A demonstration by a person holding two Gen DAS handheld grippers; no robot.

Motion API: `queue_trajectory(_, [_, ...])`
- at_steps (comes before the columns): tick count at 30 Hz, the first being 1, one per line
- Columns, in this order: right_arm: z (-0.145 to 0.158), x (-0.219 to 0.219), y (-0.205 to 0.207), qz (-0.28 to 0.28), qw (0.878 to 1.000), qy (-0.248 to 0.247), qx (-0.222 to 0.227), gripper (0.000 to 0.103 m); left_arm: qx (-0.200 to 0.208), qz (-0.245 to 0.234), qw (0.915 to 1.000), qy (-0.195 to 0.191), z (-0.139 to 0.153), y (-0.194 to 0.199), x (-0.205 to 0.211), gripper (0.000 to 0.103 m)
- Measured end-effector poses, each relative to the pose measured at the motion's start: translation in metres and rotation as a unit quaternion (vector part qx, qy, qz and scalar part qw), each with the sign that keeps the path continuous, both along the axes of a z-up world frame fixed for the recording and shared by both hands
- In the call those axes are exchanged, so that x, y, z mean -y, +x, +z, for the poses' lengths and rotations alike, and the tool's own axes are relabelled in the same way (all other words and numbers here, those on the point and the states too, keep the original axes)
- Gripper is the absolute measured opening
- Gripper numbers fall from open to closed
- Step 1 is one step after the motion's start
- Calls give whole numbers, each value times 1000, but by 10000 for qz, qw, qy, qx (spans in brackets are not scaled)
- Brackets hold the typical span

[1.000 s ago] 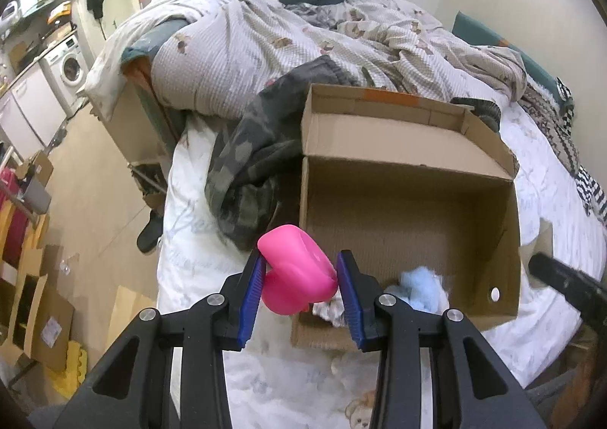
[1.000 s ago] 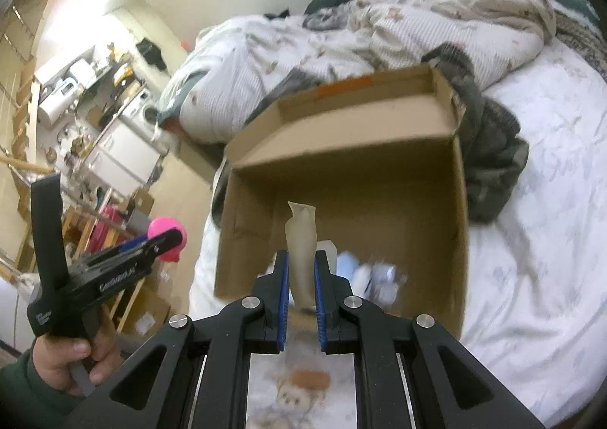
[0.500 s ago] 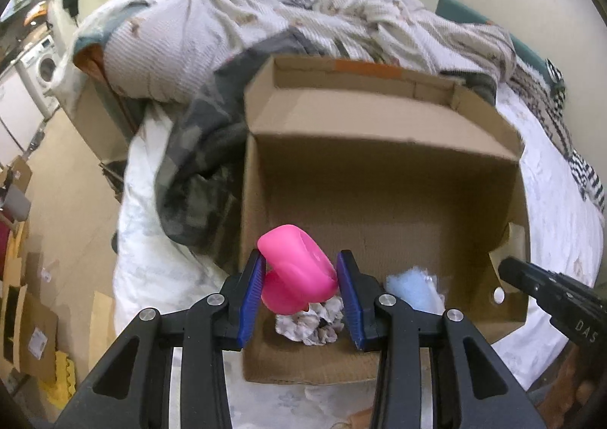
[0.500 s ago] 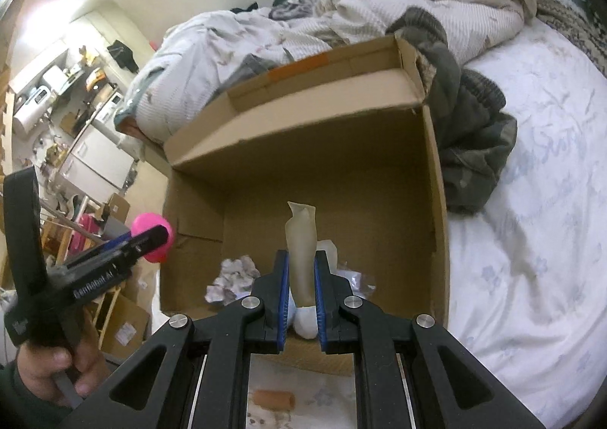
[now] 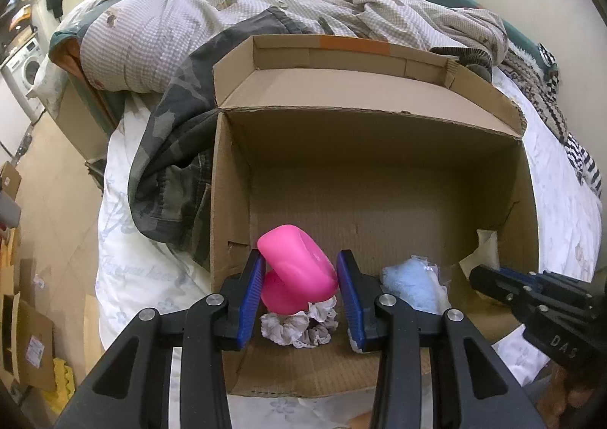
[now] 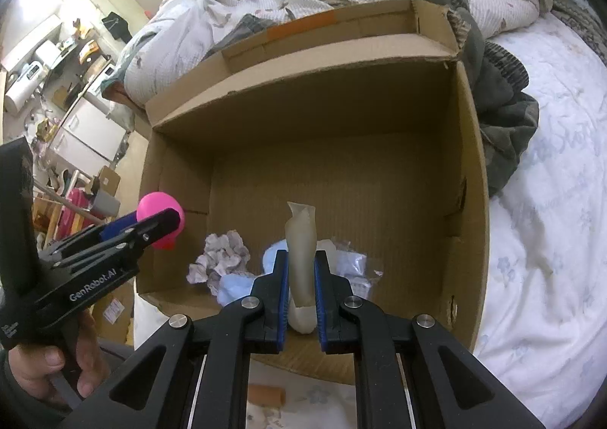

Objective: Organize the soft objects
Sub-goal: 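Carry the pink toy and the beige sleeve down into the box, then open the left tool to release the pink toy while the right tool releases the sleeve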

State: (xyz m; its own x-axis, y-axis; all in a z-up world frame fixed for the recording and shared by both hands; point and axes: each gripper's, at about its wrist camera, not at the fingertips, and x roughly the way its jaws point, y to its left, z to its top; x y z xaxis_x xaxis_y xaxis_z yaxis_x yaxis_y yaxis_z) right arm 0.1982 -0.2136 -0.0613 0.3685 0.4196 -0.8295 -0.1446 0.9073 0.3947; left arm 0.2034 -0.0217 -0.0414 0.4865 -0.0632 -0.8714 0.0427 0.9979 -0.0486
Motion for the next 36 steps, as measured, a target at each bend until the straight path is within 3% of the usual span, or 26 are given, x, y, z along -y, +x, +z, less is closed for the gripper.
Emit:
queue_trajectory(24, [-7, 6, 1, -121, 9997, -141, -188, 14, -227, -77, 9997, 17, -13, -3, 4, 36])
queue_trajectory(26, [-8, 5, 3, -115, 9996, -131, -214, 16, -257, -109, 9996, -19, -13, -4, 5, 44])
queue_trajectory(29, [-11, 6, 4, -168, 9994, -123, -278, 34, -245, -81, 9996, -68, -12, -5, 5, 61])
queue_trajectory(31, [-10, 6, 4, -207, 9994, -65, -266, 72, -241, -80, 9996, -80, -12, -6, 6, 63])
queue_trajectory(32, [-10, 7, 4, -243, 9994, -31, -233, 77, -256, -79, 9996, -58, -12, -5, 7, 63])
queue_trajectory(36, [-9, 11, 4, -337, 9992, 29, -215, 78, -255, -72, 9996, 26, -13, -6, 8, 64])
